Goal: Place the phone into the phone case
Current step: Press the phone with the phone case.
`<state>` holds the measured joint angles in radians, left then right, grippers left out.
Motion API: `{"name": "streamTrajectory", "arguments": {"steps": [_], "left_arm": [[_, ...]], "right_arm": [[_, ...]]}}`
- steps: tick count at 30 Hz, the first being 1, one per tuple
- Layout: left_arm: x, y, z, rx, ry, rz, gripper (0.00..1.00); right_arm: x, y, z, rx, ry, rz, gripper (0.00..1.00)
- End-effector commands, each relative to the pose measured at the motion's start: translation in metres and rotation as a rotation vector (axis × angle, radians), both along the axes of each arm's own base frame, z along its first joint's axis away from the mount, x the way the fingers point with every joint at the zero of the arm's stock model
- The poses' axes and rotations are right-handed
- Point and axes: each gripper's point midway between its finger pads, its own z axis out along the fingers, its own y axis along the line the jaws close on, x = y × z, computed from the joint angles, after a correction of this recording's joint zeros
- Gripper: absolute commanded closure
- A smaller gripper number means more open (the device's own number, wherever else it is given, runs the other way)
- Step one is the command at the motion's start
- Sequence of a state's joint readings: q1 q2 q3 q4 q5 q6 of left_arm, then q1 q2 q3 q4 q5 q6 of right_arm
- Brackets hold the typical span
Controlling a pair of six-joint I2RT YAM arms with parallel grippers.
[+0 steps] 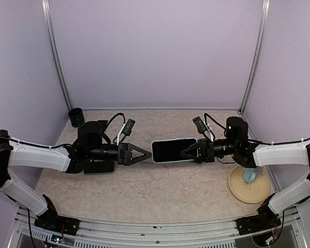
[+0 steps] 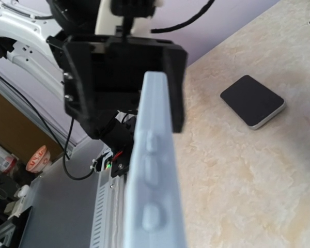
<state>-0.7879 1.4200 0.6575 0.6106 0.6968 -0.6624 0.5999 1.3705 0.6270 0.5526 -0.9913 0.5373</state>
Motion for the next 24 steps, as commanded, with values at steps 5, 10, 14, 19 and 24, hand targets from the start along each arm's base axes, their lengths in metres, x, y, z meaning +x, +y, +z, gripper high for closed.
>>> {"name": "streamTrajectory", "arguments": {"steps": [5, 10, 14, 19, 24], "left_arm": [[0.017, -0.014, -0.007, 0.041, 0.002, 0.036, 0.38], [0.011, -0.021, -0.009, 0.049, 0.009, 0.001, 0.43], [0.006, -0.025, -0.015, 0.058, 0.023, -0.023, 0.53], [0.005, -0.028, -0.02, 0.058, 0.045, -0.036, 0.71], [0.003, -0.03, -0.021, 0.054, 0.053, -0.048, 0.89]], "right_arm": [[-0.003, 0.006, 0.014, 0.041, -0.059, 0.029, 1.0], [0.002, 0.008, 0.011, 0.027, -0.053, 0.014, 1.0], [0.004, 0.009, 0.012, 0.026, -0.057, 0.004, 1.0], [0.006, 0.009, 0.014, 0.018, -0.065, -0.006, 1.0], [0.006, 0.009, 0.018, 0.018, -0.079, -0.011, 1.0]]}}
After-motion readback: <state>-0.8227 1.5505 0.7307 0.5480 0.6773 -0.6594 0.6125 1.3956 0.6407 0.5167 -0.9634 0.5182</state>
